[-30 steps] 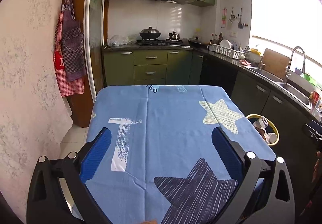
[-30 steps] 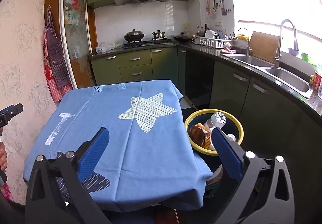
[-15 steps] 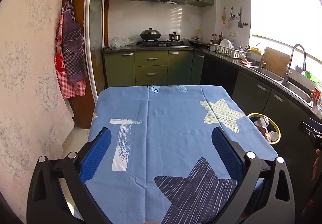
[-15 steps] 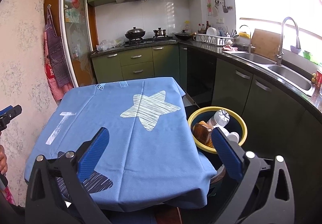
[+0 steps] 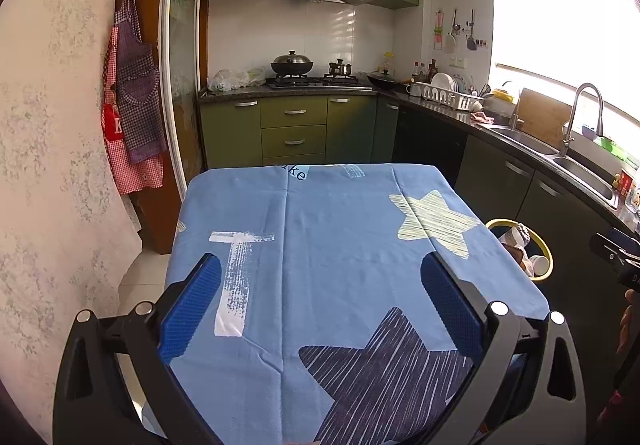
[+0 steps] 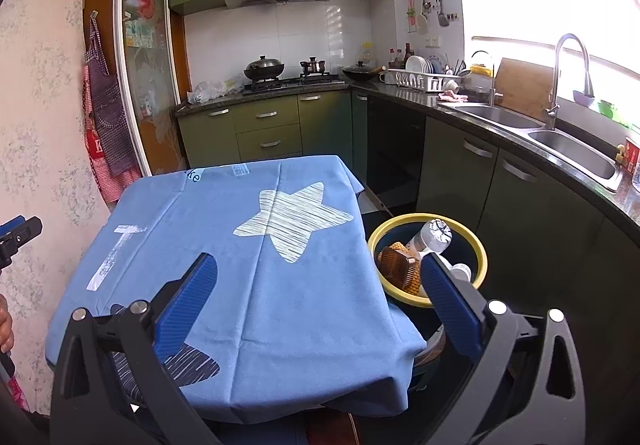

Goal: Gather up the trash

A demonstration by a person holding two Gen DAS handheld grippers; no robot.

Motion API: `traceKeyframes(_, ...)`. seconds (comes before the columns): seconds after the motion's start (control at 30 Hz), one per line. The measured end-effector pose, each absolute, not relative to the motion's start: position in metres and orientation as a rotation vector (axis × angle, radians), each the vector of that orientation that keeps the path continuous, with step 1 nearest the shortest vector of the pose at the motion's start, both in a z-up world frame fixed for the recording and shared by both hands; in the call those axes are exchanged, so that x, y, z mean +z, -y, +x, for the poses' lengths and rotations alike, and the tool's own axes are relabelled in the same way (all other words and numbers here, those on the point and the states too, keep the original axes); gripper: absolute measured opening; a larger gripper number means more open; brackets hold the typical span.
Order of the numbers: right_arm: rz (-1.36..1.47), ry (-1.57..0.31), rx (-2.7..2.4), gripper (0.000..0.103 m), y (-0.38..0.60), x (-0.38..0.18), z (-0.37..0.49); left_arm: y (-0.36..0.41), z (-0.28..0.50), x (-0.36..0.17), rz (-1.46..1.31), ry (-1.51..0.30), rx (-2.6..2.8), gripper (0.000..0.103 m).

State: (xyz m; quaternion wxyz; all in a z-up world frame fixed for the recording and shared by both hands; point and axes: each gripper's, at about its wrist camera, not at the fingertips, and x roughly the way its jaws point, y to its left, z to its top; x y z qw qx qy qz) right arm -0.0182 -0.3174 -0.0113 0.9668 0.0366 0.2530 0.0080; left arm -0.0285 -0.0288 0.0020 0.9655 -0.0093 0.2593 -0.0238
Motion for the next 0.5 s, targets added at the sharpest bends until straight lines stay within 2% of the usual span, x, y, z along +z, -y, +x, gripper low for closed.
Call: traceKeyframes(0.5,0.072,-0.507,0.021,0.097,0.3181,-0.0101,-0.0183,0.03,-0.0289,0.0004,-0.023,-0.53,-0.056,0.098)
